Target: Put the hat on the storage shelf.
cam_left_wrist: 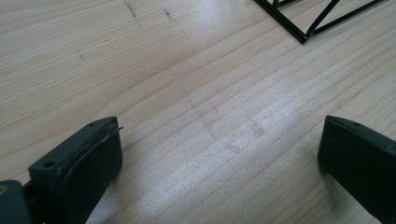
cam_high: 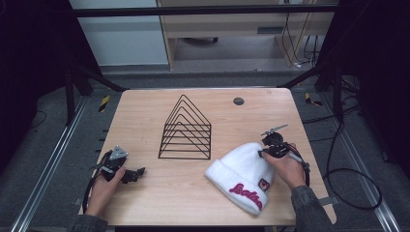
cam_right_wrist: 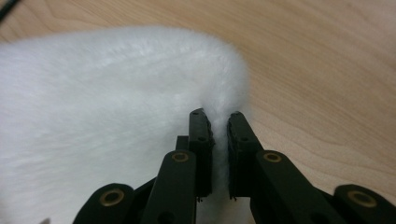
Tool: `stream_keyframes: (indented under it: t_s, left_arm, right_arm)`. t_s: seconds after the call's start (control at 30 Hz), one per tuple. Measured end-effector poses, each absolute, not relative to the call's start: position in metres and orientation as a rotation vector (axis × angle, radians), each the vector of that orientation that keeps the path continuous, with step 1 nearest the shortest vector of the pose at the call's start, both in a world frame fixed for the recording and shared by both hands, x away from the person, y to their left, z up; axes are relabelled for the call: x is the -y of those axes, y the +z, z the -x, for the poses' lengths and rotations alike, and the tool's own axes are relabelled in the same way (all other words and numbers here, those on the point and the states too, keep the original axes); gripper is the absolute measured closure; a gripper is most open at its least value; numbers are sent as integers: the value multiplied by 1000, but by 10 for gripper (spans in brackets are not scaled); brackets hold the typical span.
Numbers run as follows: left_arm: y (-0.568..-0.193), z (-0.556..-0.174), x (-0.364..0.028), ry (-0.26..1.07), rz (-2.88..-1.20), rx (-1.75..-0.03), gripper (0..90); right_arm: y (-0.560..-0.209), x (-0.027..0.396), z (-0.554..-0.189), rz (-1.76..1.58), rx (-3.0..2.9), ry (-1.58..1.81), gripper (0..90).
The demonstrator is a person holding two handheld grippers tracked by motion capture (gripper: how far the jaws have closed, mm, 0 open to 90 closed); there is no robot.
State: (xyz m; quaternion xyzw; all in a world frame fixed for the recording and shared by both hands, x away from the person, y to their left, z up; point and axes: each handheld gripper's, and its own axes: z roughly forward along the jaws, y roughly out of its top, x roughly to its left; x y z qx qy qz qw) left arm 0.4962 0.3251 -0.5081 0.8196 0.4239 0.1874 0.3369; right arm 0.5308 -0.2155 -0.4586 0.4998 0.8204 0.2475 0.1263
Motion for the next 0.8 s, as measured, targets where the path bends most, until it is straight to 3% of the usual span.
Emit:
stream_keyframes:
  t_s: [0.8]
  left_arm:
    - [-508, -495, -326, 492, -2136, -1107, 0]
  right_arm:
    - [-318, 163, -452, -842, -2201, 989, 840]
